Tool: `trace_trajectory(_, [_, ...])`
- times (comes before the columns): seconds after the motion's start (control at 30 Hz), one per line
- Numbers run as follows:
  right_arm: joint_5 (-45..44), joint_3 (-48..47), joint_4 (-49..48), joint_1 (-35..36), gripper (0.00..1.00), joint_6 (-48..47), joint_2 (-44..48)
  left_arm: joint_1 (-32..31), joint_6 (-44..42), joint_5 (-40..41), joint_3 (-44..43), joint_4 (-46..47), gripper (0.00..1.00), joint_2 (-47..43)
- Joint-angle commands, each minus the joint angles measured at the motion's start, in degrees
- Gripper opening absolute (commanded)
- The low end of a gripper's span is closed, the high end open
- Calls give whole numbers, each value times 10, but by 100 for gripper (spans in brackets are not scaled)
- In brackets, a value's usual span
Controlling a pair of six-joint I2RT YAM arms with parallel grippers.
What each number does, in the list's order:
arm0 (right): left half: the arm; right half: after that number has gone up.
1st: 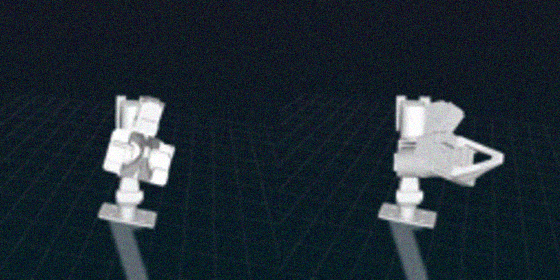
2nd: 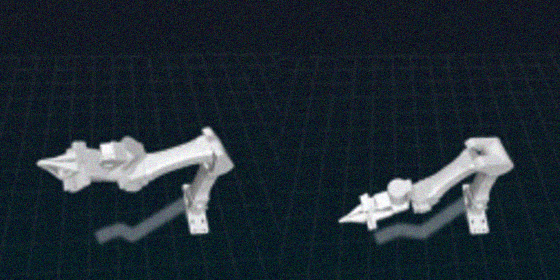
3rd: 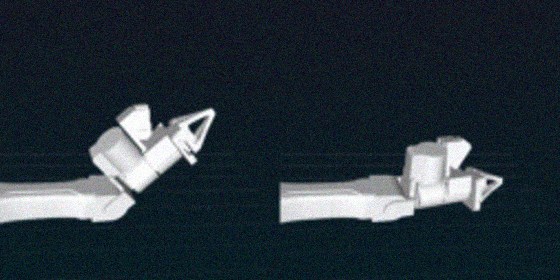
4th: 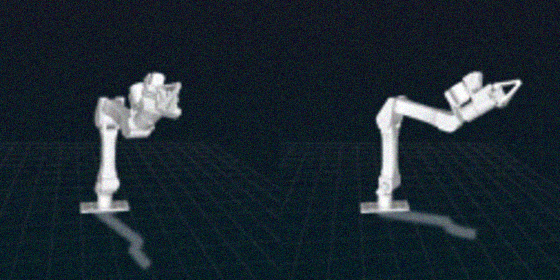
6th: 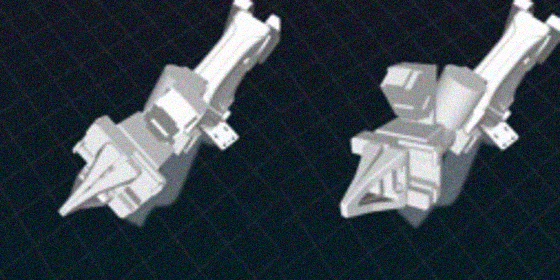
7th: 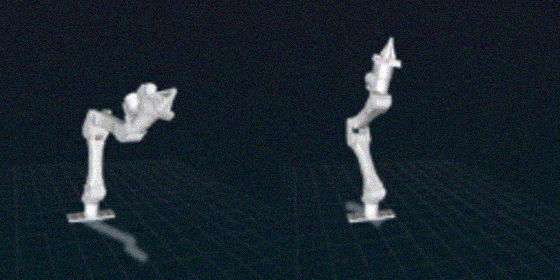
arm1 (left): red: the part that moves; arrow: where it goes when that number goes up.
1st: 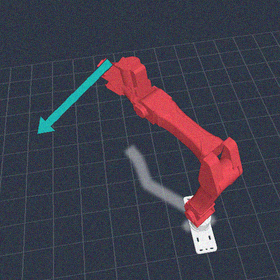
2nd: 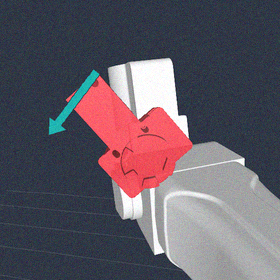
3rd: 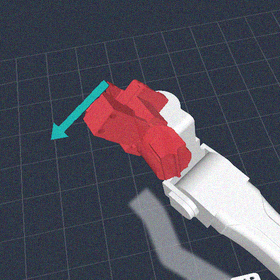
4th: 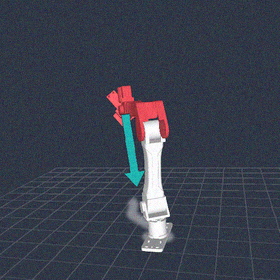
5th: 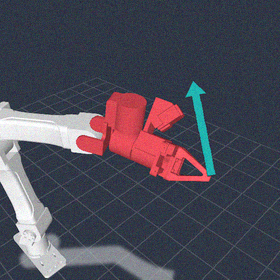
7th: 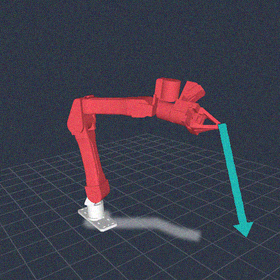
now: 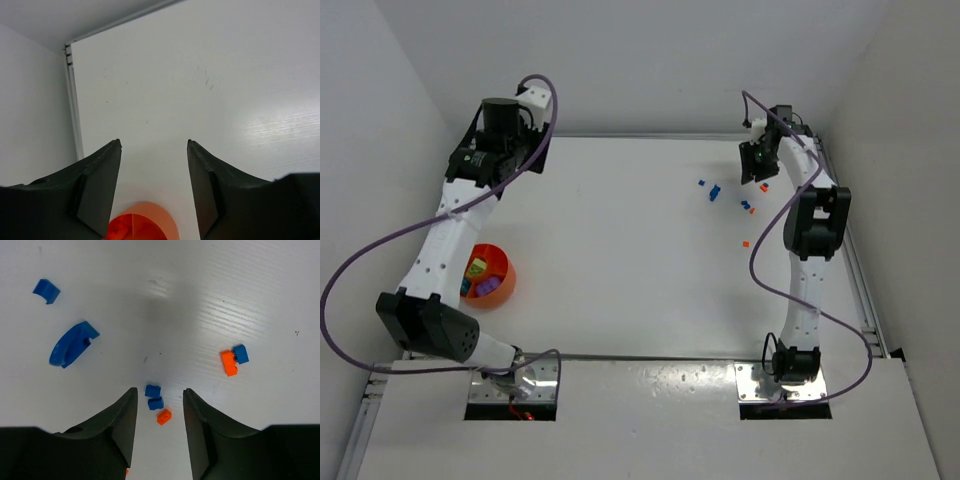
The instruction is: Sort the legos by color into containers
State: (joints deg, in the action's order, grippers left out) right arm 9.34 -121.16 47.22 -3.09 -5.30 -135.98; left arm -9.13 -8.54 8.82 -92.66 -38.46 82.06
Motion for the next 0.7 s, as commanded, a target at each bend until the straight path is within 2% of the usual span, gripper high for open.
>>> trace_trajectory(0.0, [-37,-48,-4,-3,41,-27,-13,-15,5,10,-27,-9,61,21])
trace_trajectory(0.17, [-49,-55,18,-16,38,-32,-32,-43,-5,24,-38,-9,62,36])
trace_trajectory(0.23, [-63,-47,18,-28,43,-32,-32,-43,-5,35,-38,-9,62,42])
trace_trajectory(0.47, [-78,-28,13,-57,46,-32,-38,-49,-10,40,-38,-9,62,42])
trace_trajectory(0.67, [-49,-43,25,-62,47,-44,-70,-49,-16,51,-38,-9,62,42])
